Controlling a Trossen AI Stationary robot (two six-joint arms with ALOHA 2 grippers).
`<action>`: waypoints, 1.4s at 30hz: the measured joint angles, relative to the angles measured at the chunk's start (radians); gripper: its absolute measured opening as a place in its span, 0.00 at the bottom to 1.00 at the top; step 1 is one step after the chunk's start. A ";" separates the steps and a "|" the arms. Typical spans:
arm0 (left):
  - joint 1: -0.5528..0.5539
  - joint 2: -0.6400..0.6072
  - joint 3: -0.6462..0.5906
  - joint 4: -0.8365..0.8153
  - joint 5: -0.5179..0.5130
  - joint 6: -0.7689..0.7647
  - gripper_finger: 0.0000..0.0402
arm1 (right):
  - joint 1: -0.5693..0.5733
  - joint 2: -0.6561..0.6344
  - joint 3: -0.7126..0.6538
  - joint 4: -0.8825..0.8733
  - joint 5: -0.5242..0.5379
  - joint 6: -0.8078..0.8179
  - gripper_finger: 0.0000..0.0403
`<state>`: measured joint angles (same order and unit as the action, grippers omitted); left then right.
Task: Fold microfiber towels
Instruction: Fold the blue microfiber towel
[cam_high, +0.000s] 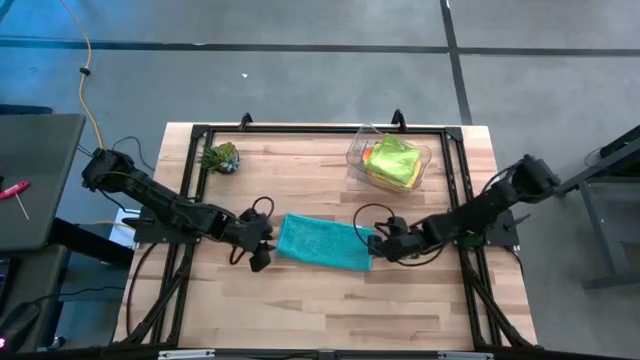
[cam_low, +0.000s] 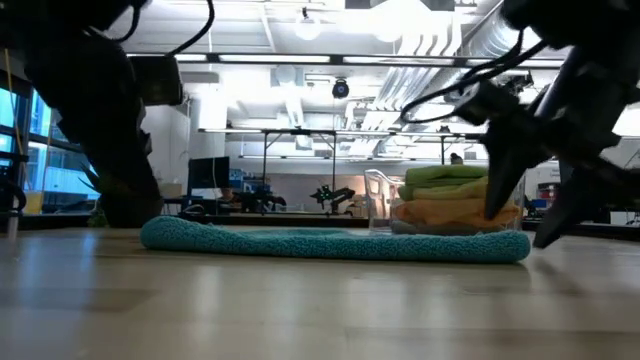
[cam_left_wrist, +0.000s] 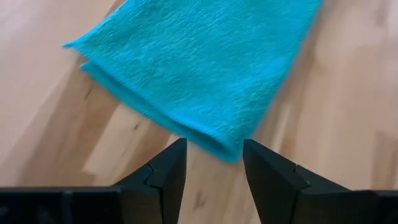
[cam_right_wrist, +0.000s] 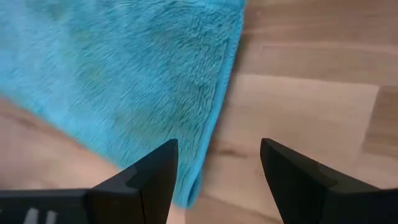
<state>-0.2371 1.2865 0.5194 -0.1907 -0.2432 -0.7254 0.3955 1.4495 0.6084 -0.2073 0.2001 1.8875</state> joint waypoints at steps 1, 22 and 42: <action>0.005 0.000 0.000 -0.018 0.000 0.000 0.37 | -0.008 0.023 0.006 0.012 -0.005 0.001 0.55; 0.057 -0.074 0.000 -0.185 -0.041 0.082 0.37 | -0.066 0.205 0.158 -0.049 -0.025 0.159 0.55; 0.150 -0.260 0.000 -0.162 -0.134 0.099 0.37 | -0.086 0.268 0.165 -0.028 -0.032 0.174 0.23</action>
<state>-0.0869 1.0264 0.5190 -0.3531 -0.3775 -0.6267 0.3097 1.7171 0.7738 -0.2356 0.1677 2.0616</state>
